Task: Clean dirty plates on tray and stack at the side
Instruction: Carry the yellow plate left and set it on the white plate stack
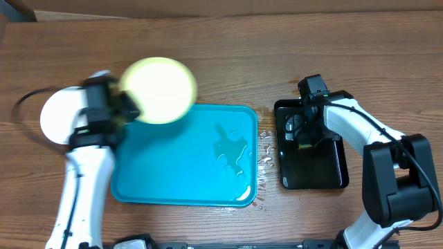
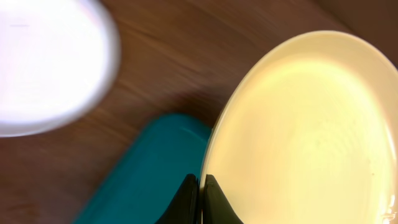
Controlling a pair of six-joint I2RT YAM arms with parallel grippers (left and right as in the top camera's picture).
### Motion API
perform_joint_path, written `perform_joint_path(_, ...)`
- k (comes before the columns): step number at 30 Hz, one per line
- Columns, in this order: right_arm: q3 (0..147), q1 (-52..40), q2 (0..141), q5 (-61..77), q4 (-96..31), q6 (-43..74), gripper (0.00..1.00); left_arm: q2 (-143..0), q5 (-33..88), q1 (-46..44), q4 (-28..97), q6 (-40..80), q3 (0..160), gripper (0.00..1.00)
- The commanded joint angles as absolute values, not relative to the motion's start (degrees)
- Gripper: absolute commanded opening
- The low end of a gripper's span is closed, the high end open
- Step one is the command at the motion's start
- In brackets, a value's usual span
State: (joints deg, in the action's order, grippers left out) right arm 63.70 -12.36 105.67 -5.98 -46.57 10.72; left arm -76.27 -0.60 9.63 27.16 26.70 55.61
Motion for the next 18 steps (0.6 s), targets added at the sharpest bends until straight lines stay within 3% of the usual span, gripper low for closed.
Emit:
perform_joint_path(1, 63.3, -12.1, 105.9, -6.4, -46.5, 10.9, 1.0, -75.5, 6.3, 23.8, 27.4, 28.4, 57.2, 0.04)
perform_joint_path(9, 63.3, -12.1, 105.9, -6.4, -46.5, 10.9, 1.0, -82.1, 0.4, 41.1, 24.1, 31.8, 57.2, 0.04)
perform_joint_path(18, 63.3, -12.1, 105.9, -6.4, -46.5, 10.9, 1.0, -91.7, -0.1, 45.4, 15.9, 30.6, 57.2, 0.04)
